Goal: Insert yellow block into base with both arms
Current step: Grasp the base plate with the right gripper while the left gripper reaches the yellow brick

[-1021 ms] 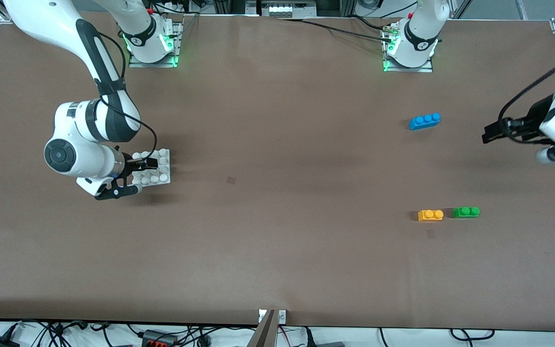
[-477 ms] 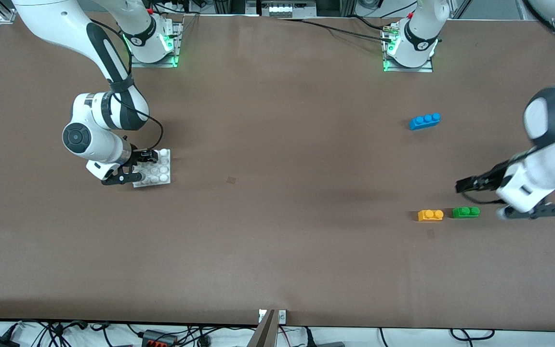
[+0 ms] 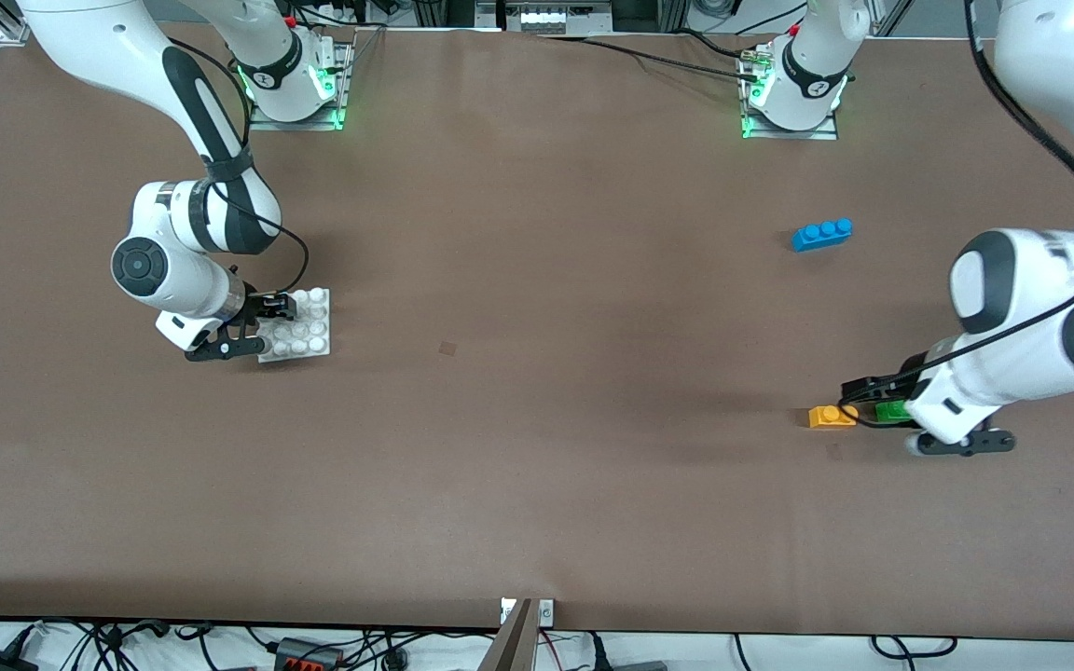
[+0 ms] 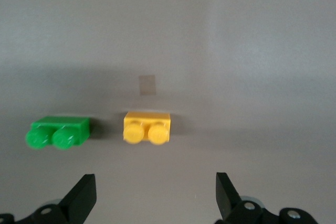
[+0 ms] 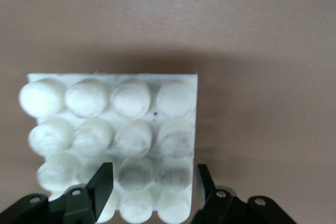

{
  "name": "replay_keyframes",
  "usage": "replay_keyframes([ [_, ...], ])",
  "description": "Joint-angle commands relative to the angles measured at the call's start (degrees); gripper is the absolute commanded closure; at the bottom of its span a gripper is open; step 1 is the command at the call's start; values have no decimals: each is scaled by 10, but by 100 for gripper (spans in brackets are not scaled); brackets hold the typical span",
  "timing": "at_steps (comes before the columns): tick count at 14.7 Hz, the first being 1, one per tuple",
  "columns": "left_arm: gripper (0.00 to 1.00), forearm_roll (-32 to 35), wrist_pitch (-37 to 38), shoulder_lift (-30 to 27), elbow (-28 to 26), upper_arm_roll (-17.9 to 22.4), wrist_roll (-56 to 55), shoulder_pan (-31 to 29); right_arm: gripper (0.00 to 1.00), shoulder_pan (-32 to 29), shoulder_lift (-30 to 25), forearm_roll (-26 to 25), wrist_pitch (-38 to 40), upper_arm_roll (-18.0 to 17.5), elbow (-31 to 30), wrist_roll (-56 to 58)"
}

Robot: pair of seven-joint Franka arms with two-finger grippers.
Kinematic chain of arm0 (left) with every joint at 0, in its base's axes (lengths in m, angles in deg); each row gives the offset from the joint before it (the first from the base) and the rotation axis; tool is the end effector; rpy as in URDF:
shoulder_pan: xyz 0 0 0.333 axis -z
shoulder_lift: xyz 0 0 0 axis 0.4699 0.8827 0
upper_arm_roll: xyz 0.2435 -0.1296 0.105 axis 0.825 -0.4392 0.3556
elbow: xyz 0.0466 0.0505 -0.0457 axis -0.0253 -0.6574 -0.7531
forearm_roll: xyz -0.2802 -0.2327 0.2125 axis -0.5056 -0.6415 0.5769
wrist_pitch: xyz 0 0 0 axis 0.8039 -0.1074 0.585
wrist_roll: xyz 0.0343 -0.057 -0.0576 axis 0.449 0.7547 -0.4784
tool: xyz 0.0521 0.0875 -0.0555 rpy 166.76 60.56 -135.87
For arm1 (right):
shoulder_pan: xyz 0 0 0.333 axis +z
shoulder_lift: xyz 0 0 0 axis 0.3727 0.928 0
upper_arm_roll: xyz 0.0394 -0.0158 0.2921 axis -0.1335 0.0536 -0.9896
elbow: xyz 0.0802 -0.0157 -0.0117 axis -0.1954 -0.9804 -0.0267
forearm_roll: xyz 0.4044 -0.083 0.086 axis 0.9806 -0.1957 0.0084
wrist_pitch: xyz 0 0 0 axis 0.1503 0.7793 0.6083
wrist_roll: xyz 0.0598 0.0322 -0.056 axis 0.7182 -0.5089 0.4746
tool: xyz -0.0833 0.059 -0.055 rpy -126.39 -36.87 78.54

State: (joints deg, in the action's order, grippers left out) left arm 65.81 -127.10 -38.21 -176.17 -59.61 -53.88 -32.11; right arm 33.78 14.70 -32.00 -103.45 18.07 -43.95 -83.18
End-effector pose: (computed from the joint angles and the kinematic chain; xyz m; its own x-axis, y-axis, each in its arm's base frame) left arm 0.7005 -0.0163 0.2816 0.9956 0.0721 -0.0602 0.0761 -0.9949 0.0665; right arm 0.5473 0.0398 0.1379 0.9798 0.1344 -0.1480 0.1356 -0.9908 -0.0020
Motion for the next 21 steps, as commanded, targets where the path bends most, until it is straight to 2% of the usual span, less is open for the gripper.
replay_keyframes([
  [1, 0, -9, -28, 28, 11, 1, 4, -1, 28, -6, 9, -11, -23, -2, -4, -5],
  [2, 0, -8, -45, 38, 11, 1, 5, 0, 29, -6, 9, -11, -25, -2, -4, -5],
  [4, 0, -6, -74, 54, 10, 3, 16, -5, 45, -6, 9, -10, -24, -2, -4, -5],
  [6, 0, -7, -82, 63, 9, 6, 19, -8, 56, -6, 10, -11, -24, -2, -4, -5],
  [16, 0, -6, -101, 92, -7, 6, 20, -6, 58, 11, 23, -9, -23, -8, -5, -7],
  [21, 0, -6, -134, 92, -32, 6, 20, -8, 58, 73, 25, -2, -21, -9, 6, -47],
])
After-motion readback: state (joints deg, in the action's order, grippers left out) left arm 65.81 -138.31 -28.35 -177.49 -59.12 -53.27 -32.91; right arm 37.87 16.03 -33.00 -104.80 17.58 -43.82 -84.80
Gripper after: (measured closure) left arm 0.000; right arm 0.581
